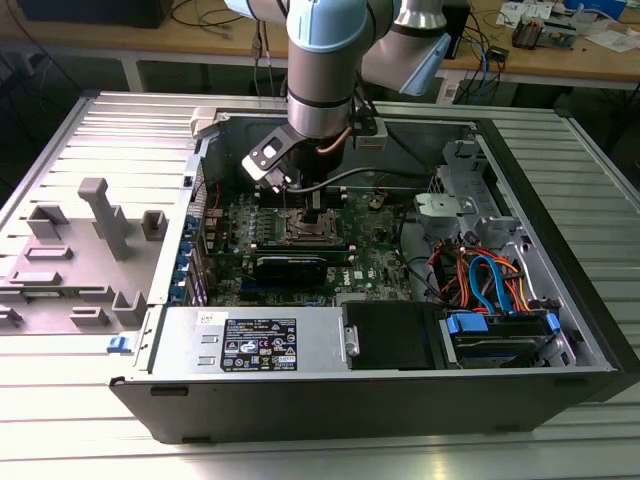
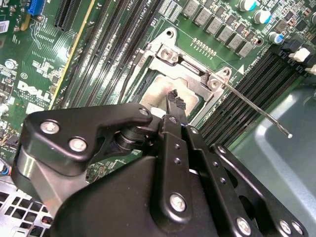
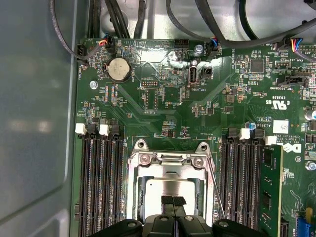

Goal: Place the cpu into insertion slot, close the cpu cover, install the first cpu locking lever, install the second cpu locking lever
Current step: 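Install the first cpu locking lever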

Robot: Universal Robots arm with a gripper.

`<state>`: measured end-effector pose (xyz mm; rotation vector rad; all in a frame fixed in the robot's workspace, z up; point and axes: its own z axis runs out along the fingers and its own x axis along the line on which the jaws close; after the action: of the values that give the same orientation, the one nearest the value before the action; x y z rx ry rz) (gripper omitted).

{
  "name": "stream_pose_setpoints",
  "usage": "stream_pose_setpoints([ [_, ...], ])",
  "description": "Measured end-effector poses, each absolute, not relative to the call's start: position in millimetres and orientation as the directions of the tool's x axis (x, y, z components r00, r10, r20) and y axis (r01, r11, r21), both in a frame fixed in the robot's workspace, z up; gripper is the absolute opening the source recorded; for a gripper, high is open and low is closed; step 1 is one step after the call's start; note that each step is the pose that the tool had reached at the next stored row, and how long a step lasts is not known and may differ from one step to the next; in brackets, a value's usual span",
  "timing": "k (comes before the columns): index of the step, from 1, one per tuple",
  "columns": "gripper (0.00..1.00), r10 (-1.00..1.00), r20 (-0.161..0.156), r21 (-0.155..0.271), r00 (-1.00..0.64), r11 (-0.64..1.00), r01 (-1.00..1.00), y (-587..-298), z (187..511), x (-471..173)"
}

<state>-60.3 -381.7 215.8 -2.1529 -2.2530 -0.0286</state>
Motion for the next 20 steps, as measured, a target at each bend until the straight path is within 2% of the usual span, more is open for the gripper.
stream_pose_setpoints([
  [20,0.11,0.998,0.039,-0.004,-0.045,0.045,0.999,-382,244,-60],
])
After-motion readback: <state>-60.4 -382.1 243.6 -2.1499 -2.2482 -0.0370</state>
